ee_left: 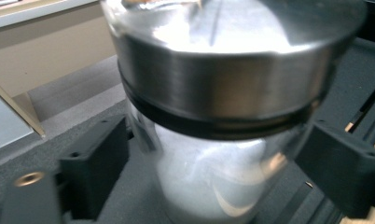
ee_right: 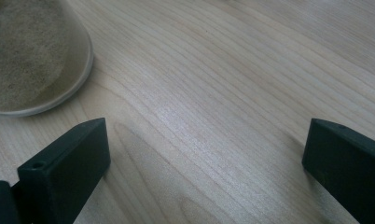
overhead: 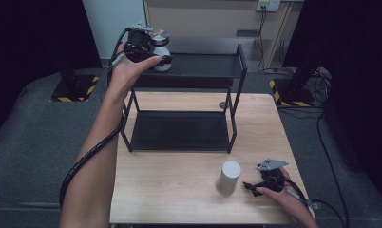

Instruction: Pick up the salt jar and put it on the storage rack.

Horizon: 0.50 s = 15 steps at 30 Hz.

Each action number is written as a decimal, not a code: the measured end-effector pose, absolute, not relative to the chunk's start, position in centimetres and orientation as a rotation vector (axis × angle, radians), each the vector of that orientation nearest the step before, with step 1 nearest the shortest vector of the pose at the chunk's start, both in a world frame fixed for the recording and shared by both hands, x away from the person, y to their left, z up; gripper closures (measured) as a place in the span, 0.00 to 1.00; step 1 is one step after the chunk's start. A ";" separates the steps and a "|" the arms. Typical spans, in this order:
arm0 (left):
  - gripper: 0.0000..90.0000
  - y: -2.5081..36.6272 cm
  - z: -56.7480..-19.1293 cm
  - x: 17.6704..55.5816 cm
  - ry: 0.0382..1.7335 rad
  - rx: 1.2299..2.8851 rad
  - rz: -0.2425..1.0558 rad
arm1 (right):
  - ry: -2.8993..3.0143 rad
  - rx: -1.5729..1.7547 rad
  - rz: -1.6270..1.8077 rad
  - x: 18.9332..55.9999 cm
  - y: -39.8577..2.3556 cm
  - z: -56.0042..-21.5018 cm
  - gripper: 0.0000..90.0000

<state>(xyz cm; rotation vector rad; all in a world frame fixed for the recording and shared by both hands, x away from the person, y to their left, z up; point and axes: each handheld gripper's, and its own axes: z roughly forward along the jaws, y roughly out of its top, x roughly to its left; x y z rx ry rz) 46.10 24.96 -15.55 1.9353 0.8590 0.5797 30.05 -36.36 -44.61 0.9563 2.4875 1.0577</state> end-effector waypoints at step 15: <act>0.01 26.3 -14.9 42.9 0.827 1.921 0.637 | 2.488 0.957 1.058 30.0 -36.4 -44.6 0.02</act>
